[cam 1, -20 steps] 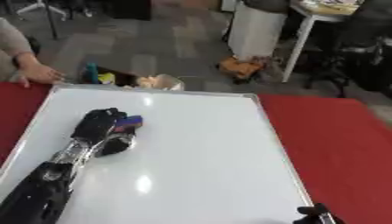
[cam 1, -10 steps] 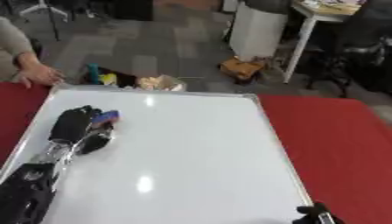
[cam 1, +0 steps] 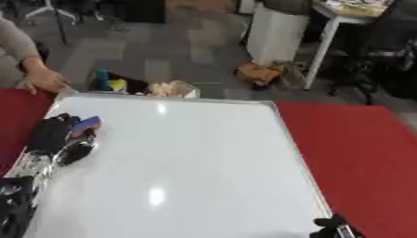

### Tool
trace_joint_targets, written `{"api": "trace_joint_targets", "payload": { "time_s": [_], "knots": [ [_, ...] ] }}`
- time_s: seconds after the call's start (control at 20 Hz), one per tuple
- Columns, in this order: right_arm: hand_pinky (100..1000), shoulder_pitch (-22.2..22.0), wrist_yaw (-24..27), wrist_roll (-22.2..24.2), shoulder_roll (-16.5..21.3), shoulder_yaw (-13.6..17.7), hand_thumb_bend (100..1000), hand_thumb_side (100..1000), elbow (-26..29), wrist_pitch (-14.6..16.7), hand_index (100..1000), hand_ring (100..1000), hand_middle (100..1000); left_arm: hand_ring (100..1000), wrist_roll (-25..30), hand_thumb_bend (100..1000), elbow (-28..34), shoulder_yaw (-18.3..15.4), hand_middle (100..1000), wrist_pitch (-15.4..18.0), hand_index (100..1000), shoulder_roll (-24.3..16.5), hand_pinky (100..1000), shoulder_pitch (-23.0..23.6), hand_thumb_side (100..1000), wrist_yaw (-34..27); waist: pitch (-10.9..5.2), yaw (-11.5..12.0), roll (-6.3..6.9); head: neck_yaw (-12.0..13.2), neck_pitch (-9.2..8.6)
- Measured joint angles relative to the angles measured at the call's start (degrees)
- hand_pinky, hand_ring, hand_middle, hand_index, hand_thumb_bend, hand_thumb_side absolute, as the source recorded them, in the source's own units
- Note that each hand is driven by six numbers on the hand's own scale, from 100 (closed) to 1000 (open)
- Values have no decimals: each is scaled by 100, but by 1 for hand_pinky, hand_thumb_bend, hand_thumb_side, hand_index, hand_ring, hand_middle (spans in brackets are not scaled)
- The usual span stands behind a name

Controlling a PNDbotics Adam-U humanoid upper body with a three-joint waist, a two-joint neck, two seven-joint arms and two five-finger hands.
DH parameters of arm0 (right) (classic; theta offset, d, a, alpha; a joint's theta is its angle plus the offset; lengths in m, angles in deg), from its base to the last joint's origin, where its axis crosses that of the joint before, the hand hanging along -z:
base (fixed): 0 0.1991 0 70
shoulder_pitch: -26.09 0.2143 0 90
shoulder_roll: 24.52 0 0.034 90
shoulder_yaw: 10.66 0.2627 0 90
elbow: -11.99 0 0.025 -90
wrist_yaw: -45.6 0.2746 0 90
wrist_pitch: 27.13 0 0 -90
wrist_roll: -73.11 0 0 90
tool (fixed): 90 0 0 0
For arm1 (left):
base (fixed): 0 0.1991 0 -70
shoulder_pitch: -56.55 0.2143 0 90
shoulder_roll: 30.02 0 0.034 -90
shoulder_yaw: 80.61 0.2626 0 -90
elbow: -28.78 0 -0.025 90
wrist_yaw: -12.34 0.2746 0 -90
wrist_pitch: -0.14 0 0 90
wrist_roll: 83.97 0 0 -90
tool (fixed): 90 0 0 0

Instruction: Wipe the whiteboard clean with a brush.

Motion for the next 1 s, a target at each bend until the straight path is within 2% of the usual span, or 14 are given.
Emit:
{"api": "trace_joint_targets", "payload": {
  "time_s": [0.5, 0.8, 1.0],
  "knots": [
    [599, -2, 0, -1, 0, -2, 100, 901, 0, 1, 682, 632, 476, 660, 35, 100, -24, 6, 673, -1, 858, -18, 694, 0, 804, -202, -5, -19, -8, 2, -22],
    [599, -2, 0, 13, 0, -4, 100, 902, 0, -13, 682, 632, 476, 656, 193, 100, -80, 41, 667, 158, 863, 21, 692, -122, 828, -186, -5, -61, -15, 35, -40],
    [599, 0, 0, 24, 0, -6, 100, 902, 0, -19, 682, 632, 476, 657, 322, 100, -60, 139, 664, 340, 866, 236, 692, -218, 833, -78, -4, -123, -15, 40, -40]
  ]
}}
